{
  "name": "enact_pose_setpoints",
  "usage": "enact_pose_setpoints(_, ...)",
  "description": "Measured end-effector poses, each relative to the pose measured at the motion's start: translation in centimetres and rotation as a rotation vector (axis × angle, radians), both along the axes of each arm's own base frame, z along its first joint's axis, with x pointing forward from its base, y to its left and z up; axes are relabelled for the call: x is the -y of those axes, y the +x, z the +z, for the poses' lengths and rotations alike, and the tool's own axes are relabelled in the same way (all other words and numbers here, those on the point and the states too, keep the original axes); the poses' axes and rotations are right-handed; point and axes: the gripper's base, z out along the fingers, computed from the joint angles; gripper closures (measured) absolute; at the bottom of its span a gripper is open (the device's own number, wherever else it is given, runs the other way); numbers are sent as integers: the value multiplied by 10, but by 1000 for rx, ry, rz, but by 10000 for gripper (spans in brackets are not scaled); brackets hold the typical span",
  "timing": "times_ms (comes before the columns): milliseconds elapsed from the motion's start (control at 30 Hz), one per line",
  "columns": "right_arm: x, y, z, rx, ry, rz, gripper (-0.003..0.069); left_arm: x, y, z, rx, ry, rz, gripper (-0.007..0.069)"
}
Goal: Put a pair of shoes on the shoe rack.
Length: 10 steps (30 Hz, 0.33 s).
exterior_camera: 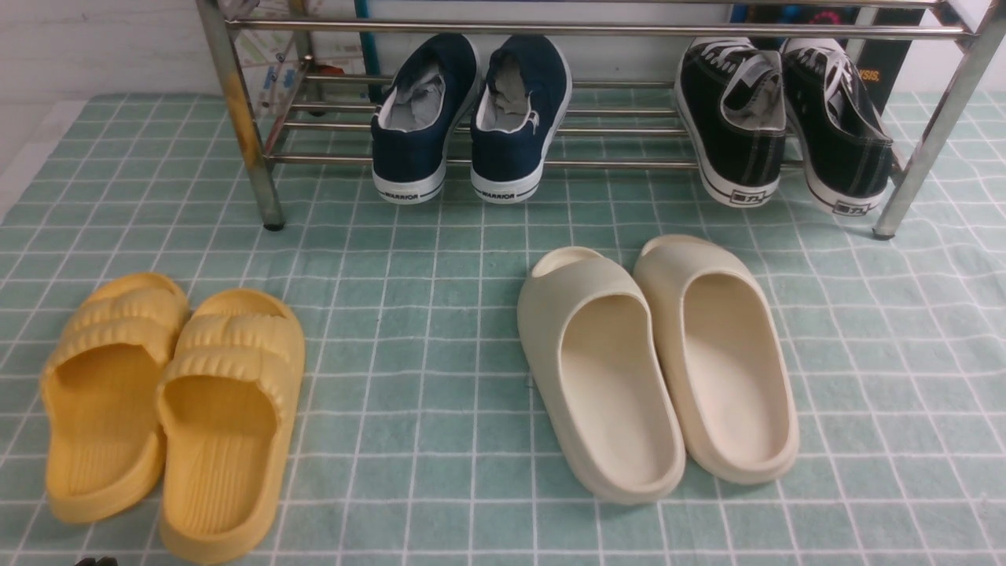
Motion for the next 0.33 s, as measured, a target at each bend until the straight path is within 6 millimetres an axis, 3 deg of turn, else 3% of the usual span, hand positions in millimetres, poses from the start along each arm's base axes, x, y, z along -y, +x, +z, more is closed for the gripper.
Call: enact_pose_setpoints(333, 0, 0, 0, 0, 0, 0, 420, 0, 0, 0, 0, 0, 0, 533)
